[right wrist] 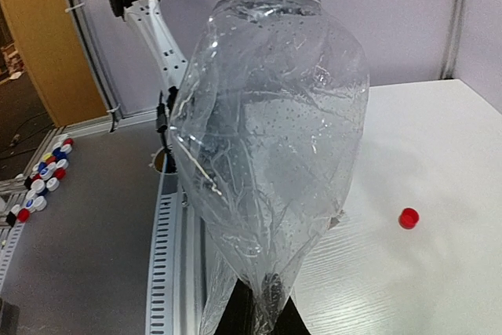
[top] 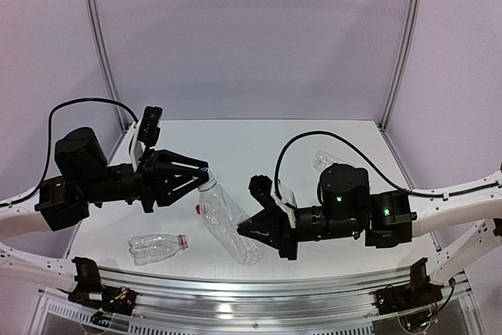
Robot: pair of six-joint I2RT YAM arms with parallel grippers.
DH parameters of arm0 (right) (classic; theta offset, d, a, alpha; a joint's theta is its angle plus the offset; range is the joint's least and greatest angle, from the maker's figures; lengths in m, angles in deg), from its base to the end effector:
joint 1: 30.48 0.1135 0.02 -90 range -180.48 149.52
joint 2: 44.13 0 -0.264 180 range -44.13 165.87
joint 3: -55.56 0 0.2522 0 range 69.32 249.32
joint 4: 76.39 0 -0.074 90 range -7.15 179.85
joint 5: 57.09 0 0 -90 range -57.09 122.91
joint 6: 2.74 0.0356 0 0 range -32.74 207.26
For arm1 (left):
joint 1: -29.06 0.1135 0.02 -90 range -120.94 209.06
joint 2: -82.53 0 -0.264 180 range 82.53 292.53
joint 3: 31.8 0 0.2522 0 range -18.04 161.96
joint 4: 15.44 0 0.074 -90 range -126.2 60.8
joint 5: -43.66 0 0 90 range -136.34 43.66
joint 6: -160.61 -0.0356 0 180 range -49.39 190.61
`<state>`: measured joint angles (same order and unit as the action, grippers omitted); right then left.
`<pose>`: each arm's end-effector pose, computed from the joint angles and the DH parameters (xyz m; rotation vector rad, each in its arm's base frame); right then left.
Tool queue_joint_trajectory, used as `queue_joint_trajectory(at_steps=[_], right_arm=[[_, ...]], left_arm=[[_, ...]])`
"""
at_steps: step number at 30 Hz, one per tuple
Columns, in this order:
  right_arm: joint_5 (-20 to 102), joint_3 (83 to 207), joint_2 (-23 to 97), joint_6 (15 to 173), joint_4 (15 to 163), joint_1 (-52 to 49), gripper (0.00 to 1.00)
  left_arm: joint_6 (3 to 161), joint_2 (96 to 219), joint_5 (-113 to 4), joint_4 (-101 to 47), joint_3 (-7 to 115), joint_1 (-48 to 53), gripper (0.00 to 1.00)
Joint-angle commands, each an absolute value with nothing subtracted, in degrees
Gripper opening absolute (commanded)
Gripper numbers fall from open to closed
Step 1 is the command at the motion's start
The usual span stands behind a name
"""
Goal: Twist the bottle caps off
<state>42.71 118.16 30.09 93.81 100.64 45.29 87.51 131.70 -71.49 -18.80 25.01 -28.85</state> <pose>0.0681 0.2931 0.2893 -1.2332 1.5559 1.1358 0.0952 -0.1803 0.3547 0.9327 1.3817 -1.3483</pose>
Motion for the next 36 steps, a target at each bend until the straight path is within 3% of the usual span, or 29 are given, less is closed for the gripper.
queue_joint_trajectory(at_steps=[1,4,8,14,17,21,26,31,36], right_arm=[[20.68,120.93,29.61,97.77,94.44,45.45,0.00],[9.74,123.05,31.85,99.59,90.58,45.41,0.00],[6.78,125.38,34.43,100.01,87.65,45.45,0.00],[9.21,124.58,33.76,99.08,88.83,45.43,0.00],[10.97,123.72,32.73,98.96,89.67,45.38,0.00],[17.61,122.70,31.50,97.78,92.15,45.44,0.00],[33.24,120.56,28.98,96.34,96.23,45.46,0.00],[44.25,119.82,27.43,96.23,97.72,45.46,0.00],[47.86,120.21,28.05,96.06,97.62,45.45,0.00]], left_arm=[[92.42,133.50,-47.32,-26.27,28.36,-30.92,0.00],[96.38,134.85,-30.39,-26.43,27.07,-33.62,0.03],[99.27,138.01,-24.90,-25.75,27.07,-33.98,0.15],[97.61,138.56,-27.24,-24.87,27.30,-34.00,0.52],[94.27,134.89,-30.55,-22.93,25.12,-33.89,0.76],[89.82,126.67,-36.26,-18.82,19.70,-32.29,0.94],[87.49,120.28,-56.25,-18.22,18.48,-26.53,0.95],[86.68,120.84,-67.99,-14.12,18.35,-26.47,0.93],[88.27,125.19,-74.27,-10.75,19.37,-26.48,0.86]])
